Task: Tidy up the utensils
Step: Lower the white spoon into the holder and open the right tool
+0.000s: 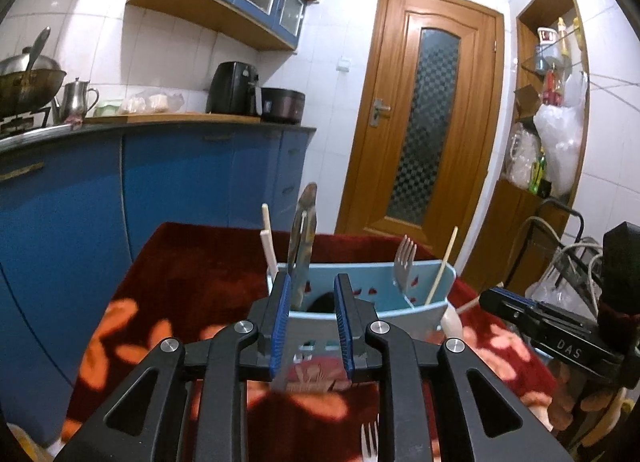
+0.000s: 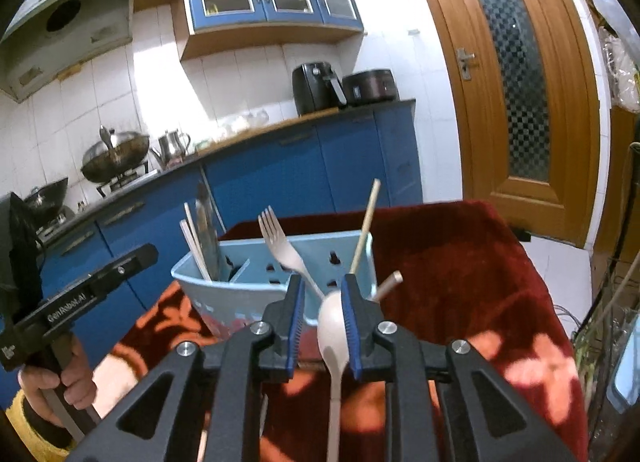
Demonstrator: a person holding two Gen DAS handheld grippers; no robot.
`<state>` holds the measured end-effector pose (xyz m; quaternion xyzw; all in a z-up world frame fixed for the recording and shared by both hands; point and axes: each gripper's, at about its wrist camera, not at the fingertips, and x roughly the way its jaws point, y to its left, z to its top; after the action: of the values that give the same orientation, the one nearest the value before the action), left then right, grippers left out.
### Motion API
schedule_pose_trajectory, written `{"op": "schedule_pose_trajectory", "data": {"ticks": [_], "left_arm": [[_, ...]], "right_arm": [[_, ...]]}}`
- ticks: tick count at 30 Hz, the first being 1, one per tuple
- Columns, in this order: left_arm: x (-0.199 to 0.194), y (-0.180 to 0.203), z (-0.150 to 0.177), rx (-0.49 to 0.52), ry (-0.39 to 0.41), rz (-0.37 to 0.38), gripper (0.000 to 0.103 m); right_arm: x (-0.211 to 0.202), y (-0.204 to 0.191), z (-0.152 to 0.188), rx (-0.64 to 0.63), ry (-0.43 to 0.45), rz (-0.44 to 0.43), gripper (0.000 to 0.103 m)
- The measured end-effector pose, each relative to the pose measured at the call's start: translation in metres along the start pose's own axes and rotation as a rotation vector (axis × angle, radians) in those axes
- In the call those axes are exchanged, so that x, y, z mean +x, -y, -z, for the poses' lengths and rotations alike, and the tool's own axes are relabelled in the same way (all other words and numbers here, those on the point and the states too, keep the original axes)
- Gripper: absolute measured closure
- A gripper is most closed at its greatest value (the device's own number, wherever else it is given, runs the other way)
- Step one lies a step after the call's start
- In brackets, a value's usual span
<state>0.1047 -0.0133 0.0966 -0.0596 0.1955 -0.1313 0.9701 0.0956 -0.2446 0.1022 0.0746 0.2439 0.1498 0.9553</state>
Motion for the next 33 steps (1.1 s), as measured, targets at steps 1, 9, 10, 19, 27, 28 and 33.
{"op": "schedule_pose_trajectory", "data": {"ticks": [1, 9, 10, 19, 27, 28, 33], "left_arm": [[-0.001, 0.0, 0.002, 0.004, -0.01, -0.002, 0.081], [-0.003, -0.004, 0.015, -0.011, -0.066, -0.007, 0.081], [-0.002, -0.006, 0.017, -0.015, -0.072, -0.006, 0.081], [0.005, -0.016, 0.024, -0.043, -0.104, -0.025, 0.081], [0.007, -0.013, 0.027, -0.037, -0.115, -0.013, 0.081], [0.007, -0.013, 0.027, -0.036, -0.115, -0.012, 0.081], [0.008, -0.013, 0.029, -0.042, -0.119, -0.008, 0.081]], "right_arm": [[0.0, 0.0, 0.002, -0.006, -0.016, 0.008, 0.08], [0.011, 0.01, 0.011, -0.007, -0.141, 0.029, 0.079], [0.013, 0.012, 0.011, -0.004, -0.154, 0.024, 0.077], [0.036, 0.03, 0.01, 0.083, -0.267, -0.087, 0.071], [0.034, 0.026, 0.008, 0.097, -0.285, -0.161, 0.085], [0.032, 0.025, 0.007, 0.092, -0.28, -0.162, 0.087], [0.023, 0.027, 0.004, 0.102, -0.266, -0.196, 0.097]]}}
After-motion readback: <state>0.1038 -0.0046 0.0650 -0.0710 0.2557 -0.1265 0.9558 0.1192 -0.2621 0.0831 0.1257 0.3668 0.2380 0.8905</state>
